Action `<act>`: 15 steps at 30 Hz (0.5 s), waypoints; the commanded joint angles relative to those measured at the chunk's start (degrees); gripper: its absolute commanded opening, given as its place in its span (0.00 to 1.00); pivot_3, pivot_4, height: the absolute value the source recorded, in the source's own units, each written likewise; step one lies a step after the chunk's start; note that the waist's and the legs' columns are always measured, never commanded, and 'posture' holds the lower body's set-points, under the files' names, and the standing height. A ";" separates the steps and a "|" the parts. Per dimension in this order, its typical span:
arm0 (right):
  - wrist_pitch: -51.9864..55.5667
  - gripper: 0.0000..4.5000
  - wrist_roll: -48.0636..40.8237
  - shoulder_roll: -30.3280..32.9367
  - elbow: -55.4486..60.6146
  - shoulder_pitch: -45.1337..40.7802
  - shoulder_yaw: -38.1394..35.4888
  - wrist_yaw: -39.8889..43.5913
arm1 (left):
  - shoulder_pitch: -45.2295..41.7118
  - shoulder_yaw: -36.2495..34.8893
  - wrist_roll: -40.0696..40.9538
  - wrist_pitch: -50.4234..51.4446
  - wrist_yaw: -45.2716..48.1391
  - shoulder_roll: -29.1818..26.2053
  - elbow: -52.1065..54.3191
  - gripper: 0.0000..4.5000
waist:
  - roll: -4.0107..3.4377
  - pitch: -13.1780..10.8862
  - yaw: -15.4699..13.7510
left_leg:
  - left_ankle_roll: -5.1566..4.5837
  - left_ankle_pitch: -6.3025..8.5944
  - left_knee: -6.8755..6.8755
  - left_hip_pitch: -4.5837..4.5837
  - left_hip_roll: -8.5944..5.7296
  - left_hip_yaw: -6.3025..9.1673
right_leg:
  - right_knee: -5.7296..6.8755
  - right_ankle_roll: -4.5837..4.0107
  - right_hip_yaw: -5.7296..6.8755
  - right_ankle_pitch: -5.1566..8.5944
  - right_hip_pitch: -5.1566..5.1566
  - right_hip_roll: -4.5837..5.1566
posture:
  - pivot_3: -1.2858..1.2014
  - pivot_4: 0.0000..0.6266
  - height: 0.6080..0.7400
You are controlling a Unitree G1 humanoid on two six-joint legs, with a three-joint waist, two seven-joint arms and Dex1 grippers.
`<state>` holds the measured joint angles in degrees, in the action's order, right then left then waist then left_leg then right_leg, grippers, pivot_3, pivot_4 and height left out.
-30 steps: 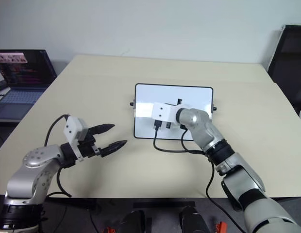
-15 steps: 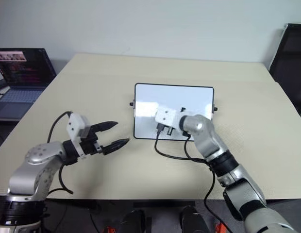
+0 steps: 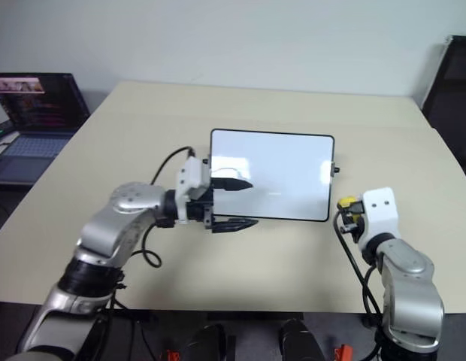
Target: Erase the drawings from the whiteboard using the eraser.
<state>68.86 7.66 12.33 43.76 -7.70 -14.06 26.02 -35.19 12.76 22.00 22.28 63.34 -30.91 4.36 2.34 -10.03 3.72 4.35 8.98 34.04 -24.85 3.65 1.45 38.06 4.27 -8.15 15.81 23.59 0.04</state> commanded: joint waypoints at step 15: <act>-15.76 0.25 -6.09 2.75 -29.83 -12.30 -7.00 -12.51 | -16.11 9.62 -10.79 -8.92 6.31 14.37 -19.90 1.00 | -0.08 -0.05 1.11 | -0.04 0.00 -0.02 -0.02 -0.07 -0.01 | -0.08 0.49 -0.11 -0.22 -0.08 -0.02 | 0.52 0.24 1.00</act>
<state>55.44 2.80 13.93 15.00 -18.96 -19.47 14.49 -49.74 22.39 12.02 14.66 69.42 -16.96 -16.05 2.26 -10.07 4.83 4.31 8.98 33.99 -24.87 3.58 1.45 37.99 4.78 -8.27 15.60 23.52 0.02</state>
